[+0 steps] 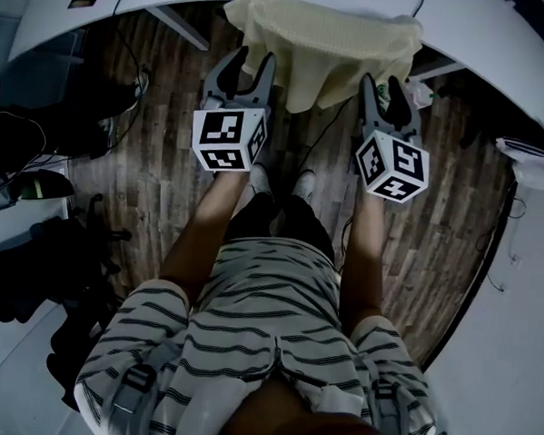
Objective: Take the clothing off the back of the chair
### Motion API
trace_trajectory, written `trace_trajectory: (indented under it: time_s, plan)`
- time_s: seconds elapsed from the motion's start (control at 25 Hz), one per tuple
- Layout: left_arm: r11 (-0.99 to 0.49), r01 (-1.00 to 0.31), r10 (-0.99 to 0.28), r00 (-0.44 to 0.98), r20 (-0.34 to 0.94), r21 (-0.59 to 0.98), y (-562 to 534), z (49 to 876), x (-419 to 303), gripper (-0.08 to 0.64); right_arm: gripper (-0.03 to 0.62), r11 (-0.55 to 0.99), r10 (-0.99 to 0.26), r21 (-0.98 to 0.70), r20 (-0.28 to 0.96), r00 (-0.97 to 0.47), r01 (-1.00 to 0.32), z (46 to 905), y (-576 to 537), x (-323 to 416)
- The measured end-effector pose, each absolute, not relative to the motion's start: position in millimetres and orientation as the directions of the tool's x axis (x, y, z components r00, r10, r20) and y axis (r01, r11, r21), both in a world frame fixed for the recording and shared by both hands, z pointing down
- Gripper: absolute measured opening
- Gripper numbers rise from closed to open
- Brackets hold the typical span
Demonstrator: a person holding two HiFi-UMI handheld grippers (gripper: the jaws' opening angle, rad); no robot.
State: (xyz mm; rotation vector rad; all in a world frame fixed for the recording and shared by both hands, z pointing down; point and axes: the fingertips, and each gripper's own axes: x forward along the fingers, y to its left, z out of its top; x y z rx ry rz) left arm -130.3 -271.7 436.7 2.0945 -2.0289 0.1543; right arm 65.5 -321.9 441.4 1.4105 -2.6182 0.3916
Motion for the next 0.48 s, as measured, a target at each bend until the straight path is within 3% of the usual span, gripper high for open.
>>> trace_trajectory:
  time_s: [0.48]
  plan:
    - [-0.033, -0.999, -0.964, 0.043, 0.263, 0.041, -299, 454, -144, 0.184, 0.215, 0.502, -0.796, -0.141, 0.311, -0.520, -0.853, 461, -347, 60]
